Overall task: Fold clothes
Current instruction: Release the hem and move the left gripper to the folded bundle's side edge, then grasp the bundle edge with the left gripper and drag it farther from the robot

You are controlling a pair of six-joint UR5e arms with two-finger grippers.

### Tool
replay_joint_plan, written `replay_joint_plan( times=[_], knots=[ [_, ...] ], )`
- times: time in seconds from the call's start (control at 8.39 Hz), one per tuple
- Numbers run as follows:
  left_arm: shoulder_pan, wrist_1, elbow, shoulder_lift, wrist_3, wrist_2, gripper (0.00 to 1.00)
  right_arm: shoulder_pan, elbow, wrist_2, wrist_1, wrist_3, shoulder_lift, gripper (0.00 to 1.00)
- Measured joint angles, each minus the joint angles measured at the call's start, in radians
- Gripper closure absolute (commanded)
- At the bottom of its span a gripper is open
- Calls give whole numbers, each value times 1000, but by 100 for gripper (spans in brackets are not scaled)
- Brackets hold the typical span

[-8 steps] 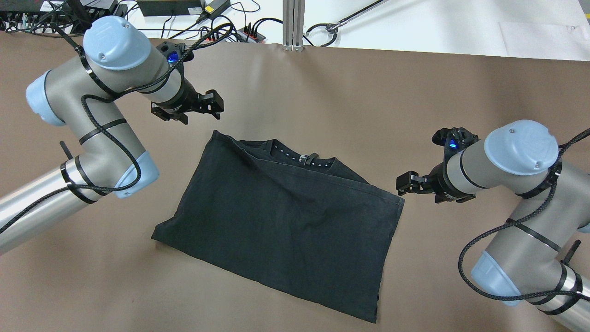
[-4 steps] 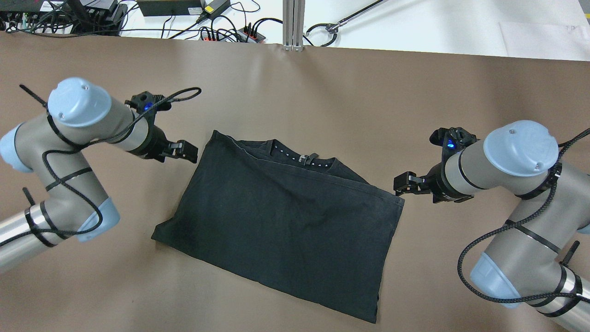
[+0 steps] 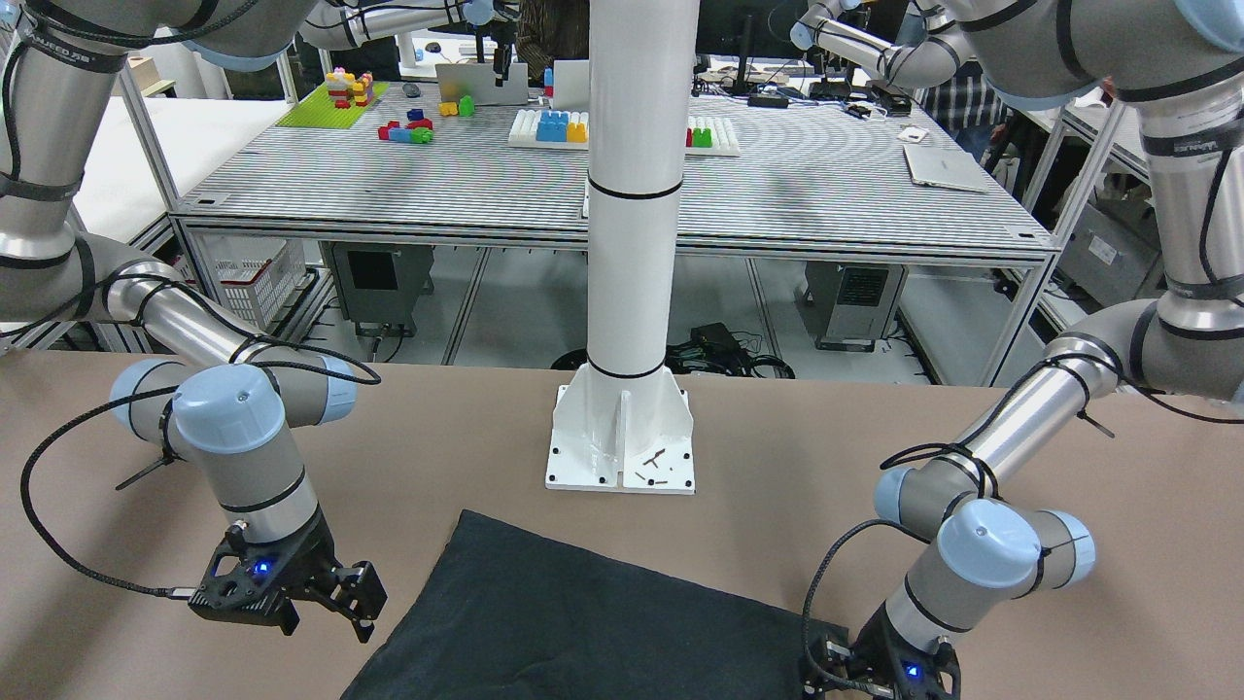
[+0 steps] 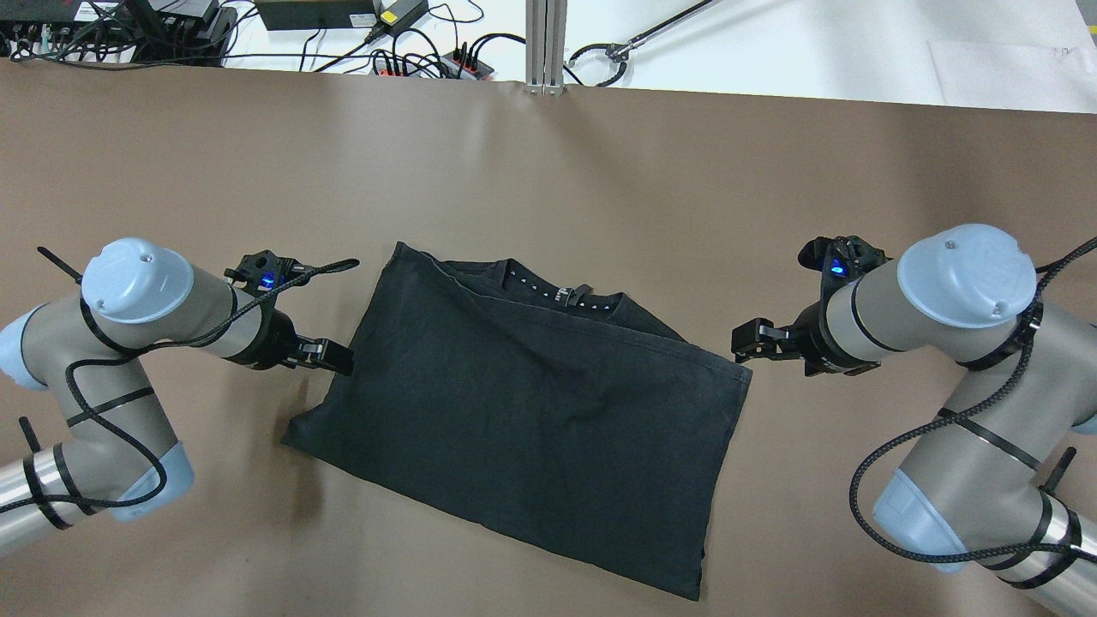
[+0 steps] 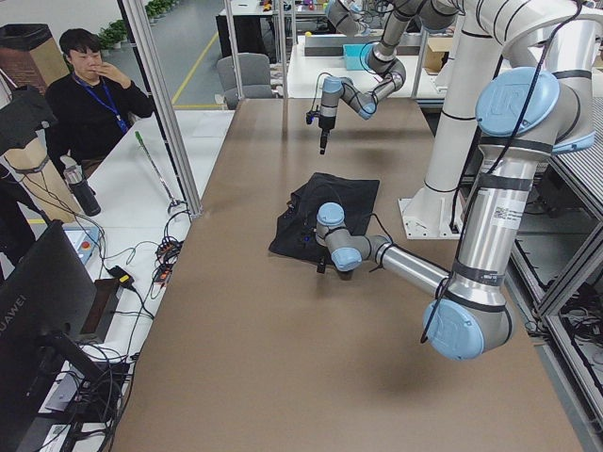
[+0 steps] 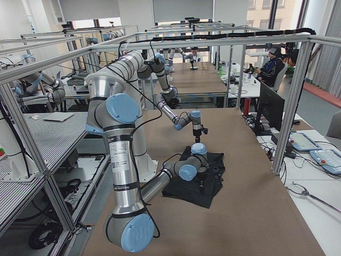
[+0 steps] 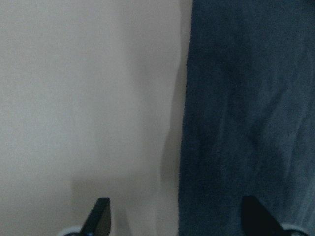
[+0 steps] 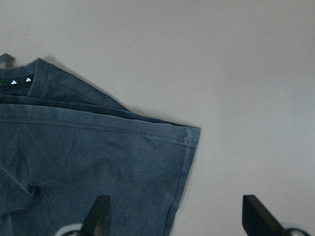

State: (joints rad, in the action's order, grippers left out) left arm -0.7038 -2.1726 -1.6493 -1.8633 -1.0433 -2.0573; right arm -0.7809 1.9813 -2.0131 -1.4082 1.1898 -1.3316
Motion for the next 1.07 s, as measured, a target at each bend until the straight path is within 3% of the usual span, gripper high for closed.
replay_joint_plan(
  times=[0.6, 0.72, 0.83, 1.07],
  knots=[
    [48, -126, -9, 84, -3, -20, 8, 3, -2, 12, 0, 0, 0, 6],
    [50, -129, -11, 86, -3, -27, 16, 5, -3, 16, 0, 0, 0, 6],
    [51, -131, -13, 87, -3, -31, 43, 7, -4, 23, 0, 1, 0, 6],
    [60, -138, -17, 93, -3, -33, 83, 13, -5, 30, 0, 1, 0, 6]
  ],
)
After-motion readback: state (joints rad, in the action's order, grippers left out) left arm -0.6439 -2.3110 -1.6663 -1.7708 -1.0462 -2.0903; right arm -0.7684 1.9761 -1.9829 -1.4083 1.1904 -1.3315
